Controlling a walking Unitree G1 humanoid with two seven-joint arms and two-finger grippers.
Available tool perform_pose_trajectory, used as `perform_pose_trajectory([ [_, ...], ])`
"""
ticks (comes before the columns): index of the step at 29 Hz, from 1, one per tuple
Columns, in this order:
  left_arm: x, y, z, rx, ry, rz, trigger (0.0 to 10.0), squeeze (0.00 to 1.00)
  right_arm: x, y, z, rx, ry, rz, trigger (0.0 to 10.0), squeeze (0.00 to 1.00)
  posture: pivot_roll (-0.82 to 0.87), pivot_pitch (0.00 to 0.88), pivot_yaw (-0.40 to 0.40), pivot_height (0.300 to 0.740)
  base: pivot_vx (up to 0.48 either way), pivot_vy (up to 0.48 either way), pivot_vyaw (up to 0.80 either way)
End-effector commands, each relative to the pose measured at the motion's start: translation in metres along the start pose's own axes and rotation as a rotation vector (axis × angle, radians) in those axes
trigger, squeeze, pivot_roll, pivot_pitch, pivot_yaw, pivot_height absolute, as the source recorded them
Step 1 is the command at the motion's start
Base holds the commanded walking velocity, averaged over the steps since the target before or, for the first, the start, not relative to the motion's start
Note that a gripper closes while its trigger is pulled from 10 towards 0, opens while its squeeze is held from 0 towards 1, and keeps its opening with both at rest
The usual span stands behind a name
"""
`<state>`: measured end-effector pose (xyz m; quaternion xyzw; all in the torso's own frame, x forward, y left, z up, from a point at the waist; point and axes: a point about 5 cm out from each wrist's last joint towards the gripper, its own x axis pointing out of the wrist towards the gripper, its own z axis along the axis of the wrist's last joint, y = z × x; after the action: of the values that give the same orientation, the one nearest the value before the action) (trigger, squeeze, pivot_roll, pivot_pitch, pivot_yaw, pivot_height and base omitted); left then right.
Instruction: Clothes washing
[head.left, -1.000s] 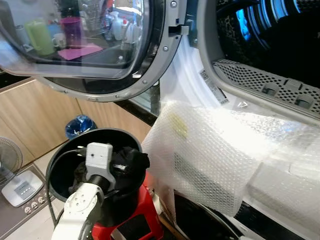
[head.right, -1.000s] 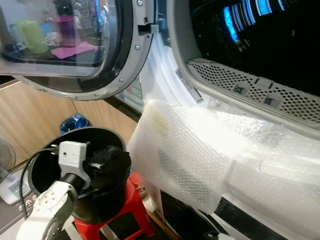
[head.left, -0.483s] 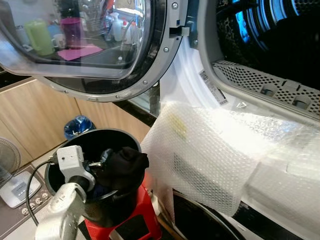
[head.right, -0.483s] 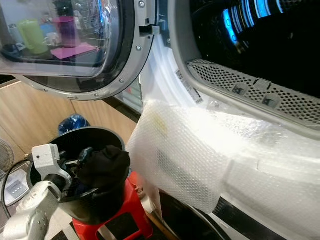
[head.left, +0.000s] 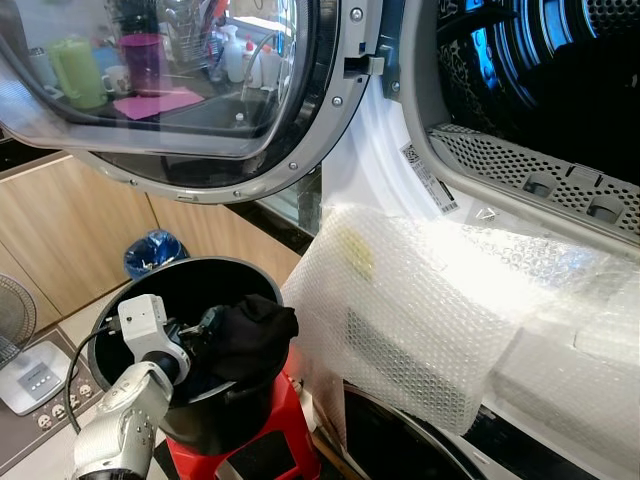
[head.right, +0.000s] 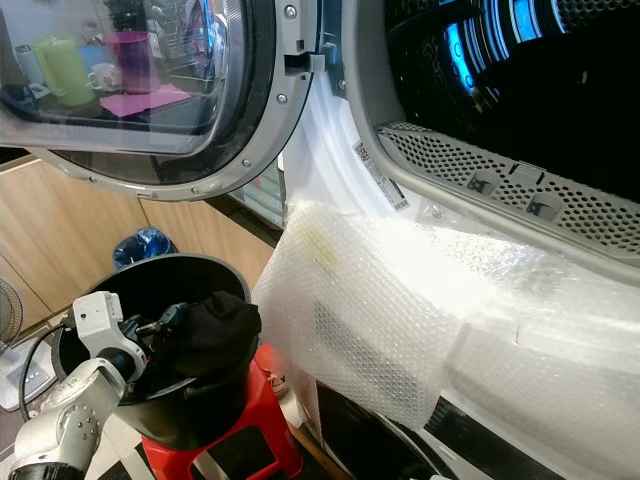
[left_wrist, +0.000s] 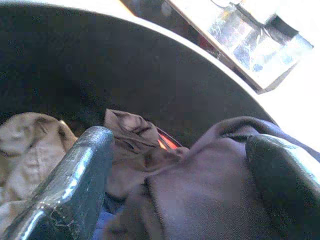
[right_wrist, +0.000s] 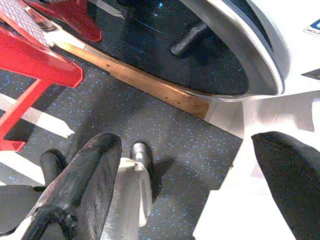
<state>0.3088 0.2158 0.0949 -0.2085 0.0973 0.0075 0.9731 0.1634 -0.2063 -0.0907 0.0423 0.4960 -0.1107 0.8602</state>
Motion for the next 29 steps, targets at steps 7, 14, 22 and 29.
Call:
perform_pose_trajectory([
  [7, 0.007, -0.011, -0.014, -0.004, 0.133, -0.058, 10.0, 0.00, 0.000, -0.001, -0.001, -0.042, -0.006, -0.007, 10.0, 0.00, -0.07, 0.095, -0.043, 0.740, 0.000, 0.000, 0.00],
  [14, 0.006, -0.024, -0.024, 0.030, 0.234, -0.122, 10.0, 0.00, 0.000, 0.001, -0.001, -0.065, -0.012, 0.001, 10.0, 0.00, -0.07, 0.095, -0.043, 0.740, 0.000, 0.000, 0.00],
  [22, 0.002, -0.032, -0.036, 0.066, 0.322, -0.171, 0.0, 0.00, 0.000, 0.006, 0.003, -0.099, -0.029, 0.012, 10.0, 0.00, -0.08, 0.097, -0.037, 0.740, 0.000, 0.000, 0.00],
  [29, 0.002, -0.033, -0.031, 0.078, 0.319, -0.175, 0.0, 0.00, 0.001, 0.010, 0.005, -0.112, -0.035, 0.022, 10.0, 0.00, -0.07, 0.095, -0.035, 0.740, 0.000, 0.000, 0.00],
])
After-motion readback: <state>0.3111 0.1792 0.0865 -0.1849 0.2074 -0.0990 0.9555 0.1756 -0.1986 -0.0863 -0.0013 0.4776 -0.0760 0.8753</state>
